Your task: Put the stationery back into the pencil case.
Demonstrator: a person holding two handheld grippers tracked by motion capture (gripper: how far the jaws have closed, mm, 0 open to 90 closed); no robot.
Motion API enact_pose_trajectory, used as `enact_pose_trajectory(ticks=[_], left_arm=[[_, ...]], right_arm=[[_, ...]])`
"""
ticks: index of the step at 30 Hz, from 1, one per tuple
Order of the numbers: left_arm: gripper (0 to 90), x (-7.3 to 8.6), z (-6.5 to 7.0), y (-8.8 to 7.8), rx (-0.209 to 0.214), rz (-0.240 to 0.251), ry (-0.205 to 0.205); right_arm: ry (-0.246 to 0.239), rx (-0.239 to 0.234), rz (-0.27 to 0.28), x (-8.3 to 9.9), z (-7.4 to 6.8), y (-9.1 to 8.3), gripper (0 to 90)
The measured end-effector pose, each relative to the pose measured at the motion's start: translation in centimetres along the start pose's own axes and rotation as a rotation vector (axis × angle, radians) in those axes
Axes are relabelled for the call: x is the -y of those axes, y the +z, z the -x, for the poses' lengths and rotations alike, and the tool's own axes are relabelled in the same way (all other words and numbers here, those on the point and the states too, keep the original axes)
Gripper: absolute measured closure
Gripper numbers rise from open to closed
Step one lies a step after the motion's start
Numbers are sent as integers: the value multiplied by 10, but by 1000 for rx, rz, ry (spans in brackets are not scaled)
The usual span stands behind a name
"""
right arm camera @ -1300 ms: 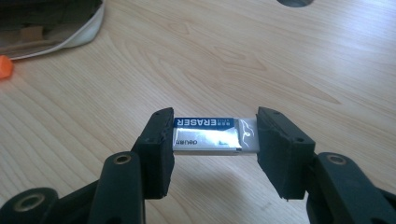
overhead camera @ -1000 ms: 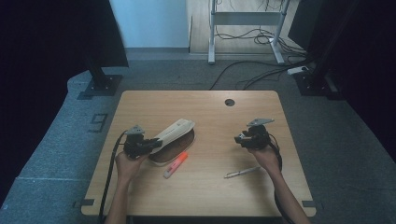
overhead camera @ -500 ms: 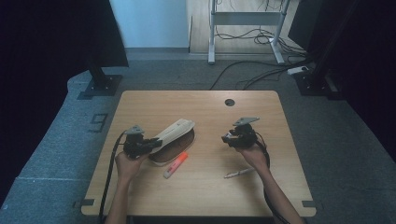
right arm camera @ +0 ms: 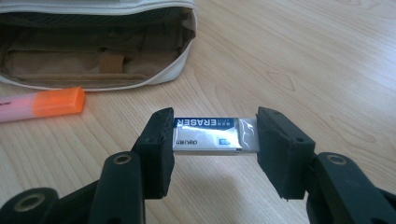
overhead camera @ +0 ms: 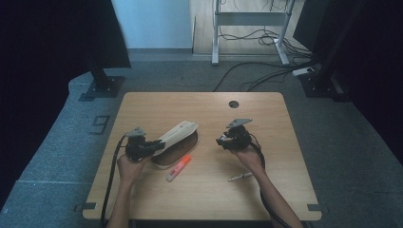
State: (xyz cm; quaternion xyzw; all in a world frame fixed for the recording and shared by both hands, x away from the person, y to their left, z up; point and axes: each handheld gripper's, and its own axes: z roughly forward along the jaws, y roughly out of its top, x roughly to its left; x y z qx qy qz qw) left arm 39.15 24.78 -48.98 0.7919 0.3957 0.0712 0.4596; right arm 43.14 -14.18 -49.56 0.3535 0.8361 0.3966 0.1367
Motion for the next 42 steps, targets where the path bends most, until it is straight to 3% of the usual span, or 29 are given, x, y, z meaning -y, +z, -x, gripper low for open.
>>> enact_pose_trajectory(ticks=[42], left_arm=[[766, 0, 1, -1, 1, 2, 5]], right_arm=[[-54, -64, -29, -38, -37, 67, 471]])
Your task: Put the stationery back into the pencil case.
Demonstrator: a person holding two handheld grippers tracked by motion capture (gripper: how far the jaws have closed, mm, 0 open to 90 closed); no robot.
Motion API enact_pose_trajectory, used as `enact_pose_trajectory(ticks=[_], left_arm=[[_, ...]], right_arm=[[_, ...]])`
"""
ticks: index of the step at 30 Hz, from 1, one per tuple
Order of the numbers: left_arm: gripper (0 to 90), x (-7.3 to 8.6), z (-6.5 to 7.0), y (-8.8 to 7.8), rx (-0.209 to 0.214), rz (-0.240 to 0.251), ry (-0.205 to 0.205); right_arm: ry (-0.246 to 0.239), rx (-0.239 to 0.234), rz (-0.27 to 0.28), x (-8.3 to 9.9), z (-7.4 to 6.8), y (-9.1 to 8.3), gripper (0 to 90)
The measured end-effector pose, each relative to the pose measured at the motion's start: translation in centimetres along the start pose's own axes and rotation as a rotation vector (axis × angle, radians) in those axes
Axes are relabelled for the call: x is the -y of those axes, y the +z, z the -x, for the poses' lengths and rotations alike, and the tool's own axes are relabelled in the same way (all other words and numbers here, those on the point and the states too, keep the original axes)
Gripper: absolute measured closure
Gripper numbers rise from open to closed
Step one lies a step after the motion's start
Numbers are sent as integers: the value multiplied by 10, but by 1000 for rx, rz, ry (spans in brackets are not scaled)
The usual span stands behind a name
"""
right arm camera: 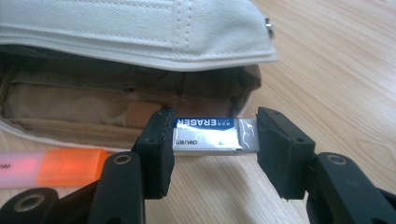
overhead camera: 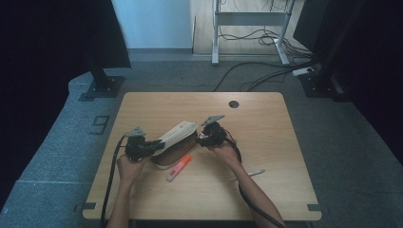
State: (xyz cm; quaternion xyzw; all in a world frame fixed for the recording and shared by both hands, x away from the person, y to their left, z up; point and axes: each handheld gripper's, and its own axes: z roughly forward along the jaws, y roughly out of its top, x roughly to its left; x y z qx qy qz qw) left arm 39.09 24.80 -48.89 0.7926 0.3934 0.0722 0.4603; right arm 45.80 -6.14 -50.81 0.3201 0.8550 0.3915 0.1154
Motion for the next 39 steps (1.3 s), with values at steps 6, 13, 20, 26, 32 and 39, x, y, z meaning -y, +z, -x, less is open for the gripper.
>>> enact_pose_trajectory(ticks=[6, 13, 20, 26, 32, 39], left_arm=[[765, 0, 0, 0, 0, 0, 0], [765, 0, 0, 0, 3, -1, 1], [764, 0, 1, 0, 3, -1, 6], [763, 0, 1, 0, 3, -3, 12], [763, 0, 1, 1, 4, -3, 15], [760, 0, 2, 1, 4, -5, 20]], right_arm=[[-13, -1, -9, -4, -4, 11, 471], [-14, -5, -14, -8, -7, 20, 471], [-16, -10, -24, -12, -10, 33, 471], [-10, -5, -28, -16, -10, 42, 471], [-3, 0, -30, -18, -9, 47, 471], [-6, 5, -40, -18, -8, 53, 469]])
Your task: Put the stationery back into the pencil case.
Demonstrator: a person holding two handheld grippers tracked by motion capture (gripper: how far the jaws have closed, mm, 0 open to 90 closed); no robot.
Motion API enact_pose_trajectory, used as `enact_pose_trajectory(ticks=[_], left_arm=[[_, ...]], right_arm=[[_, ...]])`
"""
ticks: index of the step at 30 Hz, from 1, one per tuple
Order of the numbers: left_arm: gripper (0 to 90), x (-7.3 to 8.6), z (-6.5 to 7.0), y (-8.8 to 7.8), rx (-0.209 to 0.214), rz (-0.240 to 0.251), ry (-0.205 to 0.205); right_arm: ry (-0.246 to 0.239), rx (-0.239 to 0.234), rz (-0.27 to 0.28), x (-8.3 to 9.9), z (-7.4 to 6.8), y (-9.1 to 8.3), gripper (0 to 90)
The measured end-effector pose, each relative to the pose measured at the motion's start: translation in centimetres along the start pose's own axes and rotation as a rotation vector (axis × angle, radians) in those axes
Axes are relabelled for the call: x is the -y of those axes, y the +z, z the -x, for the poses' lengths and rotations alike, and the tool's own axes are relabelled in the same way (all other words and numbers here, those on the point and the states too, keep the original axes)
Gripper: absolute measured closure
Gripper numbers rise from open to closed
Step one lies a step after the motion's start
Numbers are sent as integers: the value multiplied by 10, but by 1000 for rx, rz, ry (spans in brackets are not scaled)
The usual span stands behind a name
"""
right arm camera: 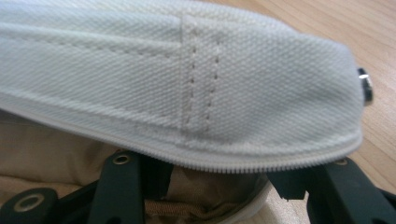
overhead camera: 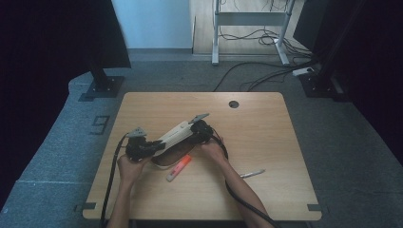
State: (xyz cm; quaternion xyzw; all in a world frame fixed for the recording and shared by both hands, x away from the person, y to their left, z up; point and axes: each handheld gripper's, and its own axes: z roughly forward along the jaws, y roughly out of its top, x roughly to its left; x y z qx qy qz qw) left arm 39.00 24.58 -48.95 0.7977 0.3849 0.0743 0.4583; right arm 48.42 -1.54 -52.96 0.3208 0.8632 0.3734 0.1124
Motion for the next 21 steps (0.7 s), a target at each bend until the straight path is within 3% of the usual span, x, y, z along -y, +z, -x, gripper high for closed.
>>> enact_pose_trajectory(ticks=[7, 21], left_arm=[[756, 0, 0, 1, 2, -2, 7], [756, 1, -2, 1, 20, 7, -13]], right_arm=[[-11, -11, -14, 1, 0, 2, 414], [-28, -19, -21, 0, 0, -19, 372]])
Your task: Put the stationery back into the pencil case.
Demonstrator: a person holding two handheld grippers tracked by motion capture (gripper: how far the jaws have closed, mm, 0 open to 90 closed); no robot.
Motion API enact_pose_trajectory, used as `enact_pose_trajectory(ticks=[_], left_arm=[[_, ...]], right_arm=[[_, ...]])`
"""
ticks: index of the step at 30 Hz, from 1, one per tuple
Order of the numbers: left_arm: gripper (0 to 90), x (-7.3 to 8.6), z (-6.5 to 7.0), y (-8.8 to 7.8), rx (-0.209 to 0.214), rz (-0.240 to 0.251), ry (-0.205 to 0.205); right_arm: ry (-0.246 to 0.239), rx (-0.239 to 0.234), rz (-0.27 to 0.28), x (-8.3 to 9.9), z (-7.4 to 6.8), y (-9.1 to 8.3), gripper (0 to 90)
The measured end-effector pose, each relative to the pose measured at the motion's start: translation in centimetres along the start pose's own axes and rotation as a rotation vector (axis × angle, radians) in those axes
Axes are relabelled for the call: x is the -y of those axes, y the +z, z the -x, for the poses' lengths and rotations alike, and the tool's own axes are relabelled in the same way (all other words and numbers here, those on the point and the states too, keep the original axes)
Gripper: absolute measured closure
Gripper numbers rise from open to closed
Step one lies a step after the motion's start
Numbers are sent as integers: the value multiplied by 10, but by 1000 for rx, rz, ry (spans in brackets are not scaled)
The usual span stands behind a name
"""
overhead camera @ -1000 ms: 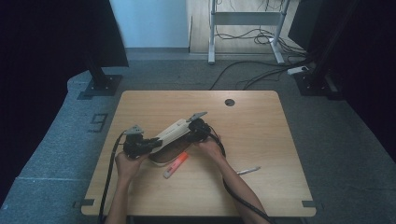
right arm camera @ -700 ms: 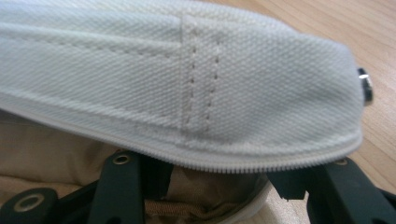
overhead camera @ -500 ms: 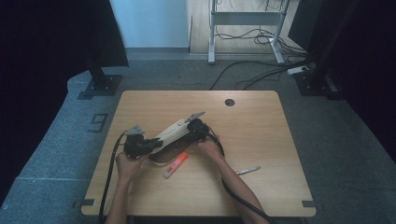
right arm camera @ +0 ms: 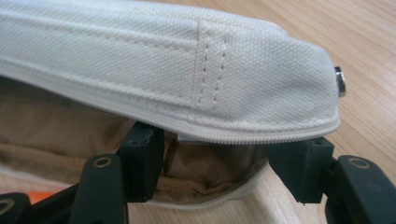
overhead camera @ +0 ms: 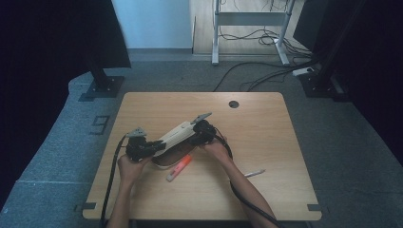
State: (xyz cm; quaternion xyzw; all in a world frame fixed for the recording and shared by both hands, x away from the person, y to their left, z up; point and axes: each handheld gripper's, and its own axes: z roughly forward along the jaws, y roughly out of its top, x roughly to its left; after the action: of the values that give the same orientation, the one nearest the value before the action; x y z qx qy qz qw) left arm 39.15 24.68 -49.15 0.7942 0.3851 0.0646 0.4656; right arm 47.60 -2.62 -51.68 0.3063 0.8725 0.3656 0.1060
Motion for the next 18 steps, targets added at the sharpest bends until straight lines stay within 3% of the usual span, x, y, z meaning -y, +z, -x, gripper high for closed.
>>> enact_pose_trajectory(ticks=[18], left_arm=[[758, 0, 0, 0, -4, 4, -6]], right_arm=[[-28, -16, 11, 7, 0, -33, 330]])
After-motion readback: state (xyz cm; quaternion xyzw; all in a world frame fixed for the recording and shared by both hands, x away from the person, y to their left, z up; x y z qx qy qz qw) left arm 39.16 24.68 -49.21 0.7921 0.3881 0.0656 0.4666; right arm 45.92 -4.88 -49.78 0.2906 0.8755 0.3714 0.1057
